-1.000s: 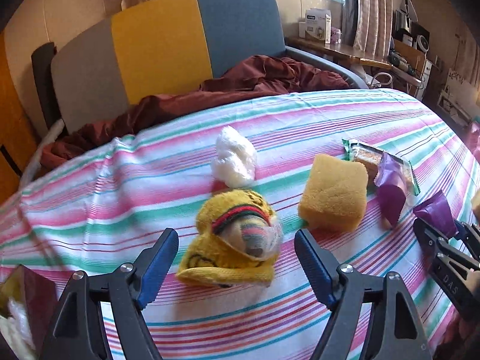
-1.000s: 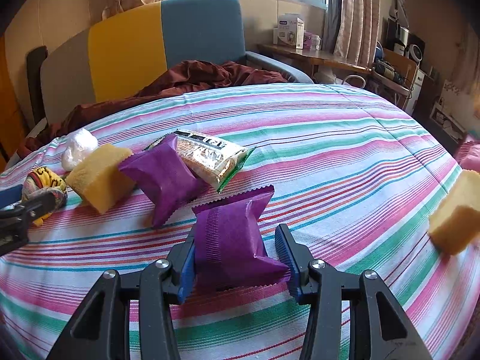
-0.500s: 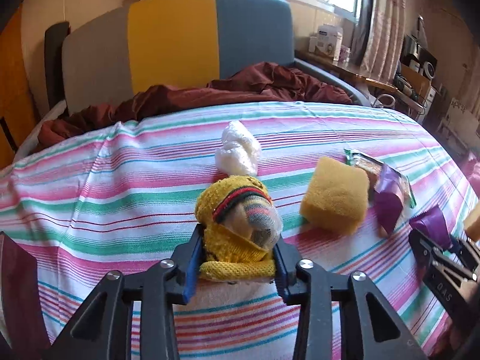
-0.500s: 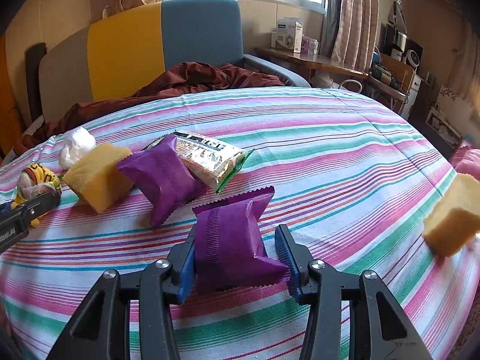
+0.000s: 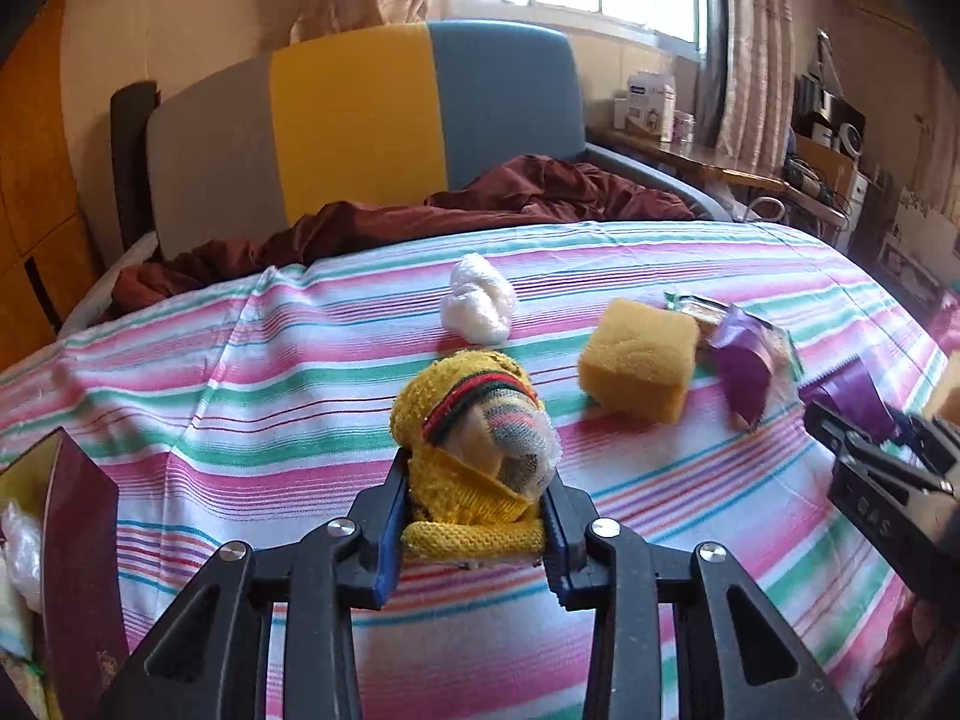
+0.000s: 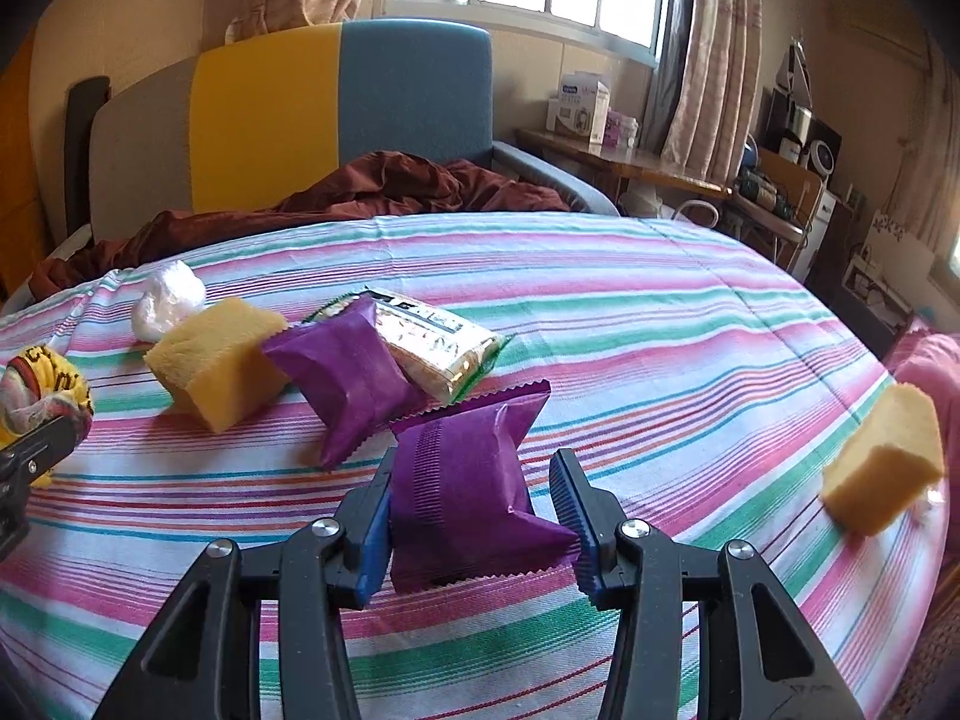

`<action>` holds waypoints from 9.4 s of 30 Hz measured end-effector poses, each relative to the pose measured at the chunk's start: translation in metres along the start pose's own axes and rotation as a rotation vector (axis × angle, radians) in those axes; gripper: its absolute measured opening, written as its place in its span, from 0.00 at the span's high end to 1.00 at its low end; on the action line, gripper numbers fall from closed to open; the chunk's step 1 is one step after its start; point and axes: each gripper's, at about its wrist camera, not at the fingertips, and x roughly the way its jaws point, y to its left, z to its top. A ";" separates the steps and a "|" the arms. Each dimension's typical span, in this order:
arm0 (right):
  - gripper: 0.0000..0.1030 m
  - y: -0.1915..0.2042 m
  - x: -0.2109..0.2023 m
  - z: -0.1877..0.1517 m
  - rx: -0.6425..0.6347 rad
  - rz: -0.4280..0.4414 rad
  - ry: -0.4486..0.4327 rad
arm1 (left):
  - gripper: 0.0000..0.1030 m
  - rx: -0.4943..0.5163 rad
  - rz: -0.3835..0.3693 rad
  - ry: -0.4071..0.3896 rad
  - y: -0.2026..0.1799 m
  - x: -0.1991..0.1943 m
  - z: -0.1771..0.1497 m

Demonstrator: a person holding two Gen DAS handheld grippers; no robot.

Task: Organize objects
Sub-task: 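Carry the yellow sock and purple snack bag toward the gold tray with both tools, then lower the yellow sock into the tray and open the left tool, then carry the purple snack bag toward the gold tray with the right tool, then lower the purple snack bag into the tray and open the right tool, then grasp the purple character-print snack bag on the sheet with the right tool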

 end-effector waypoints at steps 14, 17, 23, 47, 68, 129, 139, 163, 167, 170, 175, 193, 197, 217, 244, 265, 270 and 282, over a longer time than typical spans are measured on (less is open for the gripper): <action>0.52 0.027 -0.033 -0.005 -0.140 0.116 -0.150 | 0.65 0.061 -0.016 -0.092 -0.009 -0.042 -0.023; 0.52 0.035 -0.036 -0.007 -0.175 0.134 -0.161 | 0.65 0.052 -0.021 -0.099 -0.006 -0.048 -0.027; 0.52 0.041 -0.041 -0.010 -0.205 0.152 -0.158 | 0.65 0.048 -0.027 -0.105 -0.002 -0.060 -0.038; 0.52 0.107 -0.064 -0.030 -0.115 0.348 0.004 | 0.65 -0.020 -0.130 -0.112 0.034 -0.125 -0.083; 0.52 0.124 -0.069 -0.036 -0.207 0.304 -0.043 | 0.64 -0.391 -0.079 -0.011 0.186 -0.141 -0.069; 0.52 0.197 -0.155 -0.028 -0.335 0.451 -0.115 | 0.40 -0.466 0.098 0.034 0.247 -0.154 -0.105; 0.52 0.249 -0.204 -0.023 -0.421 0.588 -0.147 | 0.40 -0.526 0.158 0.009 0.267 -0.168 -0.109; 0.49 0.197 -0.114 -0.054 -0.164 0.611 0.307 | 0.40 -0.551 0.115 -0.004 0.262 -0.177 -0.105; 0.43 0.202 -0.115 -0.057 -0.095 0.635 0.353 | 0.40 -0.556 0.111 -0.014 0.262 -0.180 -0.104; 0.43 0.211 -0.113 -0.056 -0.124 0.596 0.360 | 0.40 -0.565 0.109 -0.012 0.263 -0.179 -0.104; 0.40 0.220 -0.105 -0.056 -0.126 0.575 0.396 | 0.40 -0.575 0.114 -0.017 0.265 -0.181 -0.105; 0.43 0.199 -0.118 -0.044 -0.053 0.586 0.392 | 0.40 -0.576 0.110 -0.028 0.264 -0.184 -0.102; 0.41 0.208 -0.112 -0.053 -0.054 0.551 0.417 | 0.40 -0.576 0.107 -0.026 0.264 -0.184 -0.102; 0.69 0.236 -0.157 -0.010 -0.117 0.724 0.242 | 0.40 -0.614 0.168 -0.047 0.290 -0.193 -0.098; 0.40 0.267 -0.172 -0.009 -0.255 0.690 0.129 | 0.40 -0.575 0.090 -0.051 0.269 -0.192 -0.095; 0.37 0.082 -0.078 -0.041 -0.078 0.371 0.194 | 0.37 -0.264 -0.166 -0.013 0.137 -0.176 -0.065; 0.37 0.043 -0.054 -0.022 -0.046 0.306 0.151 | 0.36 -0.202 -0.207 0.031 0.101 -0.165 -0.060; 0.37 0.022 0.019 0.053 -0.126 0.260 0.040 | 0.36 -0.076 -0.269 0.108 0.038 -0.147 -0.067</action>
